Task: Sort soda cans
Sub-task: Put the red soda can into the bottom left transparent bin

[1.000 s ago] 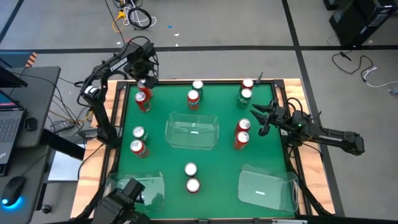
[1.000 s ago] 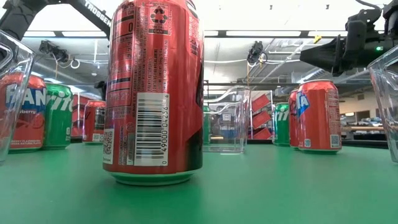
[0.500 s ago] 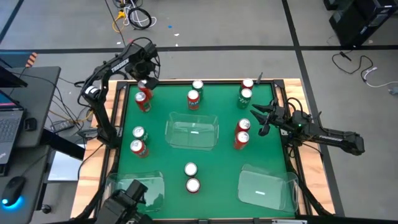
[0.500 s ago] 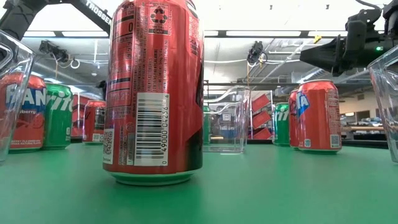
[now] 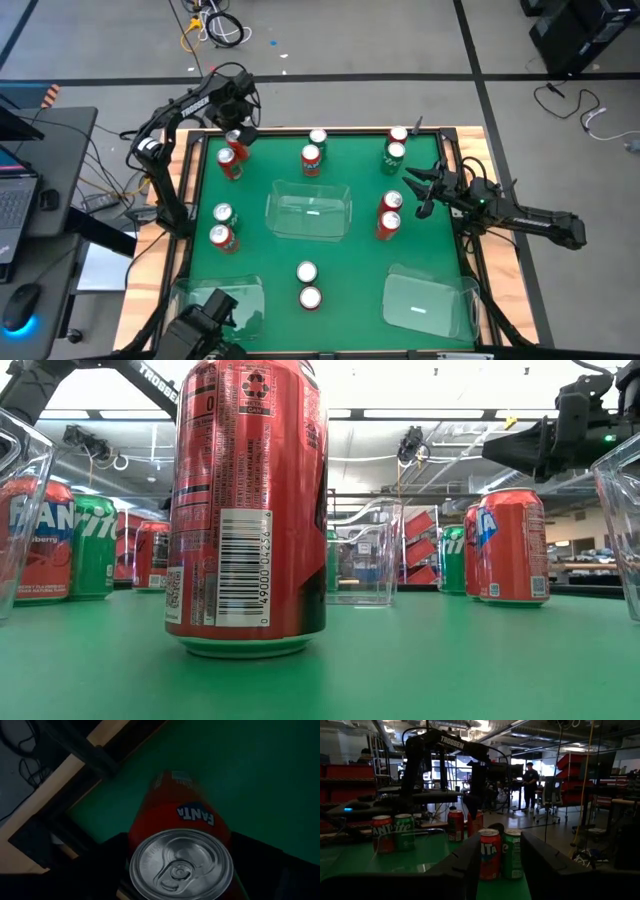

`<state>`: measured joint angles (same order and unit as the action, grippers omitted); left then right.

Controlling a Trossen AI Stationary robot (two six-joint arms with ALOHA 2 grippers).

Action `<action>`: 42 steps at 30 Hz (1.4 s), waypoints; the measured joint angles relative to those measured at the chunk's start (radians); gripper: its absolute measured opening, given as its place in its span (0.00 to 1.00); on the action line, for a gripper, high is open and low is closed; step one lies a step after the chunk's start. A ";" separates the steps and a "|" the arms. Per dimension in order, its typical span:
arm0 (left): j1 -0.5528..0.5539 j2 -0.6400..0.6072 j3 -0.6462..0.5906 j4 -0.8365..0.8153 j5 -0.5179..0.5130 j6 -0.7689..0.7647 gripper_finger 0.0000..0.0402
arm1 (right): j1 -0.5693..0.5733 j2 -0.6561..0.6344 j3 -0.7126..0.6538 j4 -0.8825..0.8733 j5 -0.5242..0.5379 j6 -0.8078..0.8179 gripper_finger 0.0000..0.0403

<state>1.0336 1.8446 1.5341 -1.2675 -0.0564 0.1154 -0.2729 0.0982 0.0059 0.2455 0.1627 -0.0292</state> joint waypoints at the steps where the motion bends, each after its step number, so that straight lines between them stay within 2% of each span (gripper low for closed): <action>1: 0.000 0.000 0.000 0.000 -0.001 0.005 0.83 | 0.000 0.000 0.000 0.000 0.000 0.000 0.31; 9: -0.004 0.000 0.001 -0.011 -0.017 0.006 0.77 | 0.000 0.000 0.000 0.000 0.000 0.000 0.31; 13: -0.020 0.005 0.021 -0.076 -0.047 0.017 0.73 | 0.000 0.000 0.000 0.000 0.000 0.000 0.31; 21: -0.074 0.006 0.166 -0.239 -0.053 0.028 0.73 | 0.000 0.000 0.000 0.002 0.000 -0.037 0.32; 33: -0.253 0.000 0.413 -0.305 -0.049 -0.022 0.73 | 0.000 0.000 0.000 0.008 0.000 -0.043 0.31; 42: -0.427 -0.096 0.385 -0.307 -0.046 -0.089 0.73 | 0.000 0.000 0.000 0.008 0.000 -0.042 0.31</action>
<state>0.6063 1.7490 1.9196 -1.5743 -0.1028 0.0261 -0.2729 0.0978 0.0059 0.2531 0.1627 -0.0711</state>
